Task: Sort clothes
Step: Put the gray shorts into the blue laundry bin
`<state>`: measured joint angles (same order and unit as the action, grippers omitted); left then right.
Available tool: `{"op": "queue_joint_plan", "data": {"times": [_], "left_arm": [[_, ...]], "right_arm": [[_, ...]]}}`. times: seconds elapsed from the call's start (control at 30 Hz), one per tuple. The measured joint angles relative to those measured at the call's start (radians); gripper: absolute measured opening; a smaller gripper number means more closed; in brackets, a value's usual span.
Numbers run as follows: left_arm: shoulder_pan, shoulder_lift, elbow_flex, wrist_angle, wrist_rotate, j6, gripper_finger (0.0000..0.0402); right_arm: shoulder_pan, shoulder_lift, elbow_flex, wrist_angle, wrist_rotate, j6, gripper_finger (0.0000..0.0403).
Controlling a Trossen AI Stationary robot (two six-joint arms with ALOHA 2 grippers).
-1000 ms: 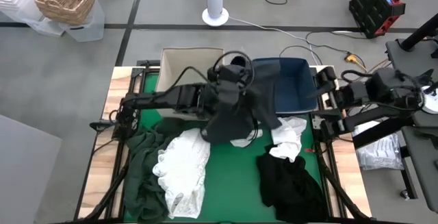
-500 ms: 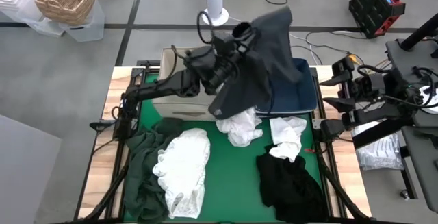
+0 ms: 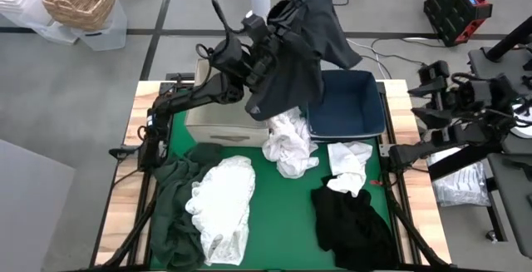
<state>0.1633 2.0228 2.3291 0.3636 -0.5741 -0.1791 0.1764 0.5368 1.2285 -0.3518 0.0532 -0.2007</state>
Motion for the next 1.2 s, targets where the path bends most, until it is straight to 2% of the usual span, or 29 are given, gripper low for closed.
{"op": "queue_joint_plan", "data": {"times": [0.27, 0.57, 0.7, 1.07, 1.2], "left_arm": [[0.022, 0.015, 0.005, 0.028, 0.095, -0.071, 0.0], [0.023, 0.129, 0.024, 0.083, 0.129, -0.092, 0.0], [0.028, 0.186, 0.024, 0.135, 0.176, -0.103, 0.0], [0.047, 0.306, 0.026, 0.151, 0.188, -0.133, 0.0], [0.051, 0.35, 0.026, 0.151, 0.2, -0.193, 0.0]], "right_arm": [[0.0, -0.014, 0.024, -0.005, 0.0, 0.019, 0.0155], [0.0, -0.006, 0.021, -0.008, 0.0, 0.018, 0.0127], [0.0, -0.006, 0.021, -0.007, 0.0, 0.018, 0.0117], [0.0, -0.006, 0.021, -0.01, 0.0, 0.013, 0.0093], [0.0, -0.006, 0.021, -0.01, 0.0, 0.004, 0.0085]]}}
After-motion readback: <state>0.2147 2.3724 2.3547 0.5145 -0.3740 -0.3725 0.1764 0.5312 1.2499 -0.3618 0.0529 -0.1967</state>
